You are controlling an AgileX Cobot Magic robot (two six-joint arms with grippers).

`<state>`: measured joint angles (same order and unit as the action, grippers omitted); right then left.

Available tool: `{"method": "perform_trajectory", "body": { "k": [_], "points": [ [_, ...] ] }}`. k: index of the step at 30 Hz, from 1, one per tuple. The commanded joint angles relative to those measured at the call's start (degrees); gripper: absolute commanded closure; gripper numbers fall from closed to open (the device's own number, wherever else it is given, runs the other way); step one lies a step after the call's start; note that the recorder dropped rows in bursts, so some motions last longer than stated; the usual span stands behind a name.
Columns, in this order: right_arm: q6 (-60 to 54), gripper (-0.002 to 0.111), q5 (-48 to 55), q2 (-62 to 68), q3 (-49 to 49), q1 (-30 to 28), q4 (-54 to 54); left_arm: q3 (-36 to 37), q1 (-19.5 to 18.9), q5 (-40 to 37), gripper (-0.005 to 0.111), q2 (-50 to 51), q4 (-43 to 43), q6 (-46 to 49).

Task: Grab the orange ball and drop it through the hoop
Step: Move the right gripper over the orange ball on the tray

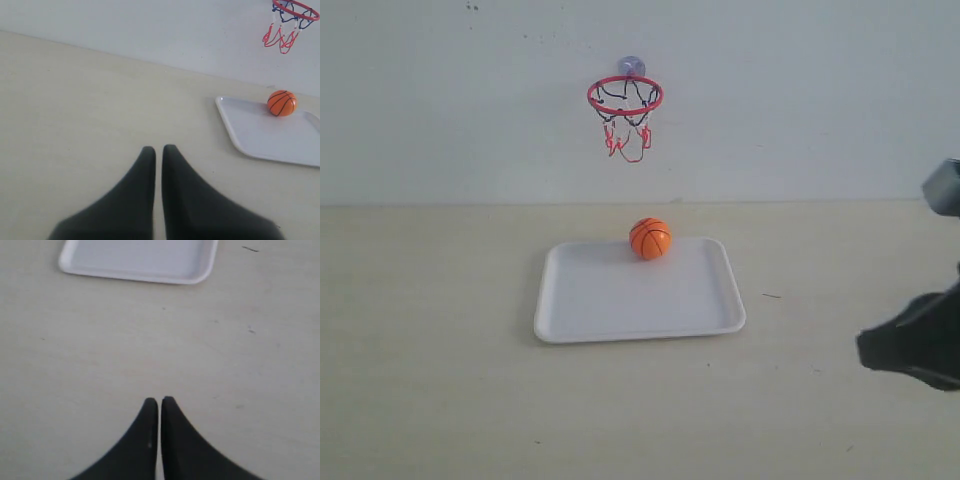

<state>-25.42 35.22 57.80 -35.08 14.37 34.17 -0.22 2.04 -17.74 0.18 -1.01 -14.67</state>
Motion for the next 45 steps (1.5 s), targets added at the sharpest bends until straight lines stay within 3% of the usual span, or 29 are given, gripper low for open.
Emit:
{"method": "perform_trajectory", "body": {
  "k": [1, 6, 9, 18, 24, 33, 45],
  "points": [
    [-12.06, 0.09, -2.87, 10.91, -6.51, 0.1, 10.75, 0.22, -0.19, 0.22, 0.103, -0.18, -0.08, -0.32],
    [-13.77, 0.062, -5.3, 24.63, -16.68, 0.1, 10.92, 0.22, -0.19, 0.22, 0.103, -0.18, -0.08, -0.32],
    [-14.04, 0.057, -5.23, 32.71, -24.59, 0.1, 11.21, 0.22, -0.19, 0.22, 0.103, -0.18, -0.08, -0.32],
    [-14.04, 0.056, -3.31, 54.74, -49.79, 4.56, 11.82, 0.22, -0.19, 0.22, 0.103, -0.18, -0.08, -0.32],
    [-11.94, 0.034, -3.31, 65.61, -63.49, 7.24, 11.13, 0.22, -0.19, 0.22, 0.103, -0.18, -0.08, -0.32],
    [-5.21, 0.034, -1.78, 75.0, -76.63, 7.48, 6.96, 0.22, -0.19, 0.22, 0.103, -0.18, -0.08, -0.32],
    [-3.6, 0.034, -6.1, 80.05, -80.45, 8.09, 3.64, 0.22, -0.19, 0.22, 0.103, -0.18, -0.08, -0.32]
  ]
}}
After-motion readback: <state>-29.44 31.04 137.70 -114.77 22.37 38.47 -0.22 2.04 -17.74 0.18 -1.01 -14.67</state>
